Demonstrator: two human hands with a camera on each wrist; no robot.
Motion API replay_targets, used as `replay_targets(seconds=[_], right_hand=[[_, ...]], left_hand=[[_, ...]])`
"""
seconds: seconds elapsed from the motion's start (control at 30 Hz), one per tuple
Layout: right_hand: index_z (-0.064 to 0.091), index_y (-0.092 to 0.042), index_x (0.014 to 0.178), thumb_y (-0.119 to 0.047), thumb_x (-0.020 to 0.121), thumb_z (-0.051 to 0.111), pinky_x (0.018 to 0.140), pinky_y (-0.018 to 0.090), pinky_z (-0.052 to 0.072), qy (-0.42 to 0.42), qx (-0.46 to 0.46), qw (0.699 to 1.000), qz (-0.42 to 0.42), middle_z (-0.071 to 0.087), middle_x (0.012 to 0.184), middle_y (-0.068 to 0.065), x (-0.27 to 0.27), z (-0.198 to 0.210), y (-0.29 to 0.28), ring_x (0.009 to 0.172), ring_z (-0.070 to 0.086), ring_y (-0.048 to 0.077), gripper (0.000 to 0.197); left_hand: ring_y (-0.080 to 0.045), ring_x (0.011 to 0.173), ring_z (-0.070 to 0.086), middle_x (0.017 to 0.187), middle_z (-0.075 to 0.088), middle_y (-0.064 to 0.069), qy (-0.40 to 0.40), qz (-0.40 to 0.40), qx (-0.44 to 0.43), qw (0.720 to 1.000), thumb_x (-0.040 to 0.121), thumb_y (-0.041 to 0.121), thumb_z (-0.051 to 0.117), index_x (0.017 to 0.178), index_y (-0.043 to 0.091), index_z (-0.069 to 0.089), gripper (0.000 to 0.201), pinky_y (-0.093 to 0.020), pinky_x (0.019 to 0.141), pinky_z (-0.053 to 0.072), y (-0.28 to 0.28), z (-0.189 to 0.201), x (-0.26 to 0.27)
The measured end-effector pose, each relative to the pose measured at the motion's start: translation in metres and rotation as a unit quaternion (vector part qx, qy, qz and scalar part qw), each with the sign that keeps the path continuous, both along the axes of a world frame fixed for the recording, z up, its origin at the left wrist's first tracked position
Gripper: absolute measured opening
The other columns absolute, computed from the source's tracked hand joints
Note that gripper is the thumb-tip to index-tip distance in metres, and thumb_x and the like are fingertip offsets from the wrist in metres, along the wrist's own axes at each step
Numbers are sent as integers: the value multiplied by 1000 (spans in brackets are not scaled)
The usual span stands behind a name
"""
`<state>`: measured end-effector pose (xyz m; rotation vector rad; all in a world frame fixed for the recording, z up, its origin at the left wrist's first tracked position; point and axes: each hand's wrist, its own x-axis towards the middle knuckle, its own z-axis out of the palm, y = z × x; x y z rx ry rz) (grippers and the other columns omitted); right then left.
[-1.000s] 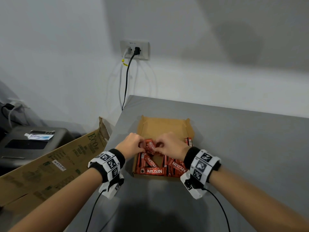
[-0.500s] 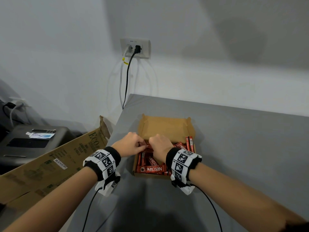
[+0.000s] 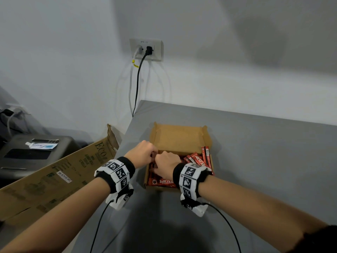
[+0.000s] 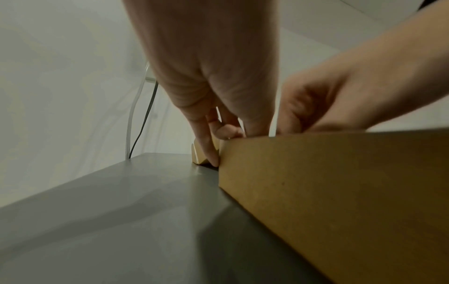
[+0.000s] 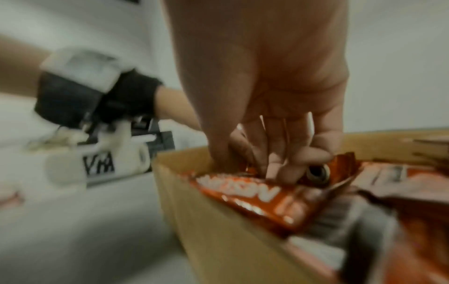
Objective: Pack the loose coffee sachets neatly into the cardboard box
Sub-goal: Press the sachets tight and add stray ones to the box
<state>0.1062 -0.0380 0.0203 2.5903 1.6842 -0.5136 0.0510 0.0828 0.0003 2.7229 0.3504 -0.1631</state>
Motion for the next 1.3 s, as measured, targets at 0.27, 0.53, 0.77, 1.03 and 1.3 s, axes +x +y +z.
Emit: replay_targets(seconds=[0.27,0.53,0.77,1.03,1.3], right_hand=[[59,-5,109,-15,88,51,73,33,41,-47,-26,998,16,63,112,11,-14,-2,3,103,60,30,24],[57,-4,110,-12,85,55,78,36,48,36,-24,997,-61,61,111,13,-13,-1,4,103,60,31,26],[56,-5,100,-13,83,62,76,37,49,64,0,997,-50,61,107,14,-7,10,-3,98,60,32,20],[62,-4,96,-14,83,67,45,12,41,163,62,977,-122,59,72,0,46,40,-36,54,55,7,16],[62,-8,108,-20,84,67,72,23,51,76,-8,994,-79,65,98,5,77,28,-65,85,63,17,27]], left_hand=[[-10,68,47,84,69,-9,-22,22,-37,999,84,-5,51,85,2,72,22,-16,67,35,0,-1,2],[-15,73,52,81,67,-9,-16,23,-28,999,84,-2,54,86,6,72,19,-20,67,38,1,-4,1],[-20,68,52,73,64,-10,-25,8,-17,1000,85,4,59,73,1,66,15,-22,65,39,0,-4,0],[-13,76,66,82,71,-6,-33,5,-49,998,81,11,70,83,5,71,7,-18,72,50,2,-9,1],[-10,76,67,84,72,-5,-33,11,-67,997,81,13,71,86,6,71,9,-16,76,52,2,-7,1]])
